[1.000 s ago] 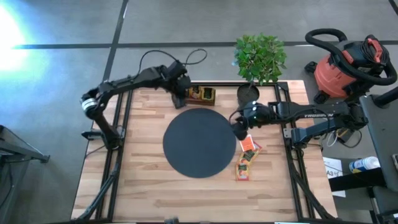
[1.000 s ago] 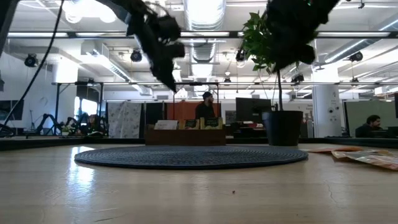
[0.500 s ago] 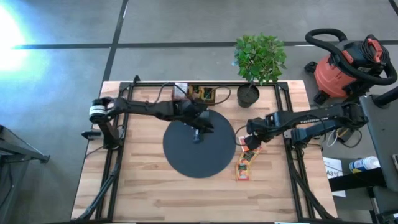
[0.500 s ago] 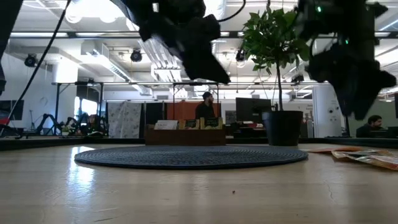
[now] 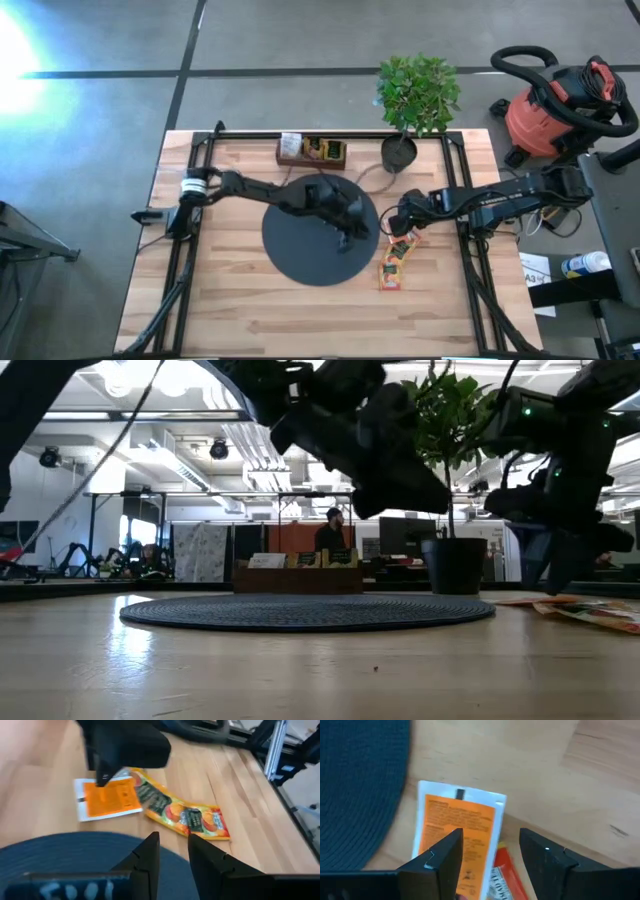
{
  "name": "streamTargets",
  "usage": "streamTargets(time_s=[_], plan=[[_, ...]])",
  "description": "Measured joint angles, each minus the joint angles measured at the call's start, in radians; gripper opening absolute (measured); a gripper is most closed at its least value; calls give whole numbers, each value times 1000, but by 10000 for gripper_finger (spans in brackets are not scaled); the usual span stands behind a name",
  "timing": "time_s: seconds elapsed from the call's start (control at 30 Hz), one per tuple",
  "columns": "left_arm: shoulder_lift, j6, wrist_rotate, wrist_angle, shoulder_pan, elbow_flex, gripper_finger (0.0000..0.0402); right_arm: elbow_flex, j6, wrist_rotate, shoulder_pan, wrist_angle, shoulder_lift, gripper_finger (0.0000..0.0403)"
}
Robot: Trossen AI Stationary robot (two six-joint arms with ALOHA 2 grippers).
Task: Pick & Place Tea
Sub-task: Put the white tea bag into the left section of the brown wooden organizer
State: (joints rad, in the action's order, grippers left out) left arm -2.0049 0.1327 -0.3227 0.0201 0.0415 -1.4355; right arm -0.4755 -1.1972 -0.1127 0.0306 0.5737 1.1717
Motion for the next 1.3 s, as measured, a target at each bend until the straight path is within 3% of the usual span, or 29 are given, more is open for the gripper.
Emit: streamTargets(time_s=[0.23, 0.6, 1.3], plan=[[-140, 30, 48, 0, -66, -130, 96, 8, 82, -17, 0, -21, 9, 192], [-378, 82, 145, -65, -68, -390, 96, 79, 123, -9, 3, -174, 11, 192], [-431, 109, 194, -58, -22, -398, 96, 87, 338, 85, 4, -244, 13, 191]])
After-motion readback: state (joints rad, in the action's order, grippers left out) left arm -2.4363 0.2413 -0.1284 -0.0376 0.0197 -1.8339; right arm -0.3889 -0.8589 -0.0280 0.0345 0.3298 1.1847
